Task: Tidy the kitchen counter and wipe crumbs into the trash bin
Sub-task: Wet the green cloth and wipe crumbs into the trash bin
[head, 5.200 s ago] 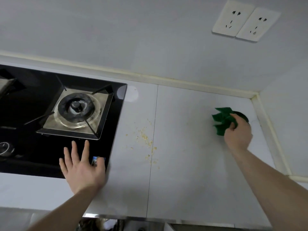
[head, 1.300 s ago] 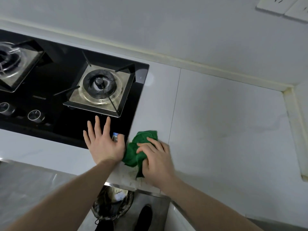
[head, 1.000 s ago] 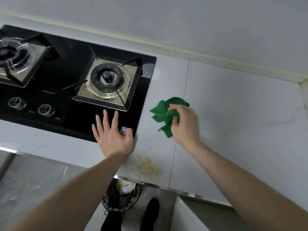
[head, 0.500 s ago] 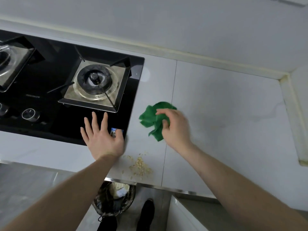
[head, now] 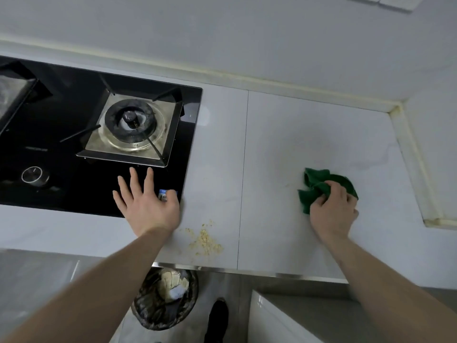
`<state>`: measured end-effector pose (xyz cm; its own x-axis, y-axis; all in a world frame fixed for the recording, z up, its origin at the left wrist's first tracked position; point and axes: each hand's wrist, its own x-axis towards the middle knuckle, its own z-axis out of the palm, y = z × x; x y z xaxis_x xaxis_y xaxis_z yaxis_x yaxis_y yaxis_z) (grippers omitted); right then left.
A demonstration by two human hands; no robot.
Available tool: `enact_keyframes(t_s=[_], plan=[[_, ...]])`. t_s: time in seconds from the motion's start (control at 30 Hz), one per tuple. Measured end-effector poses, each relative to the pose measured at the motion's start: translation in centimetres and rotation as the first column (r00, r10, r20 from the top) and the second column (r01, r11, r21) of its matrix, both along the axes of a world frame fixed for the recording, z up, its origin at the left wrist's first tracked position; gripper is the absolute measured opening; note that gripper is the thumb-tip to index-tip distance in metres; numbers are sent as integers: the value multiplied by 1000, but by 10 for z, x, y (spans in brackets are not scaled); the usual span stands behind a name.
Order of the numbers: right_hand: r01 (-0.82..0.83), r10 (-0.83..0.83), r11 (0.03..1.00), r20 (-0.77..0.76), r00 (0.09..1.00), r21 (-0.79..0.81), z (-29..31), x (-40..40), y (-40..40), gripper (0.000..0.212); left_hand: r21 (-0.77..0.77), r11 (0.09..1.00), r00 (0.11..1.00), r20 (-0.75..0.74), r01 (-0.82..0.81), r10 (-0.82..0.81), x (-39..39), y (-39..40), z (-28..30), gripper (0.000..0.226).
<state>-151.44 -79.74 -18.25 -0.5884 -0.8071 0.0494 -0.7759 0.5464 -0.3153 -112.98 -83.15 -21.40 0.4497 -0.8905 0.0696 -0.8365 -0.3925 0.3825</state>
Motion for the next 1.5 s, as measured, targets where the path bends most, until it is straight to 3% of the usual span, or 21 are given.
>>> enact_keyframes(t_s=[0.27, 0.4, 0.53, 0.63, 0.77, 0.87, 0.97, 1.07, 1.13, 1.23, 1.37, 1.43, 1.5], plan=[[-34, 25, 997, -112, 993, -74, -20, 66, 39, 40, -21, 1000, 1000, -17, 16, -17, -1, -1, 2, 76], [-60, 48, 991, -95, 994, -119, -26, 98, 56, 39, -15, 999, 998, -49, 29, -30, 3, -1, 1, 78], [26, -5, 985, 126, 992, -169, -10, 116, 78, 38, -44, 992, 981, -154, 115, -121, 10, 6, 8, 72], [150, -63, 955, 319, 946, -257, 2, 153, 124, 40, -106, 935, 900, -253, 337, -354, 25, 32, 14, 65], [101, 38, 954, 446, 894, -283, -14, 219, 218, 46, -323, 809, 719, -373, 492, -586, 56, 134, 10, 62], [3, 84, 985, 492, 866, -174, -43, 256, 265, 49, -302, 790, 713, -344, 533, -612, 94, 217, -26, 61], [-86, 100, 995, 511, 854, -51, -75, 275, 276, 45, -128, 872, 780, -400, 472, -481, 134, 273, -84, 57], [-137, 88, 989, 524, 847, 54, -116, 285, 271, 44, 175, 927, 848, -486, 332, -212, 155, 301, -153, 46], [-173, 96, 979, 511, 854, 105, -141, 287, 267, 44, 428, 872, 876, -483, 236, 0, 162, 309, -194, 35], [-239, 123, 955, 504, 855, 173, -187, 289, 259, 44, 704, 681, 876, -441, 203, 196, 165, 310, -257, 44], [-256, 108, 936, 493, 863, 243, -226, 284, 253, 46, 752, 622, 835, -474, 219, 279, 157, 305, -309, 50], [-272, 114, 926, 492, 863, 262, -251, 279, 247, 46, 786, 605, 787, -452, 129, 420, 153, 303, -344, 57], [-298, 136, 918, 496, 858, 264, -270, 276, 240, 46, 832, 554, 685, -412, 15, 600, 150, 303, -373, 70]])
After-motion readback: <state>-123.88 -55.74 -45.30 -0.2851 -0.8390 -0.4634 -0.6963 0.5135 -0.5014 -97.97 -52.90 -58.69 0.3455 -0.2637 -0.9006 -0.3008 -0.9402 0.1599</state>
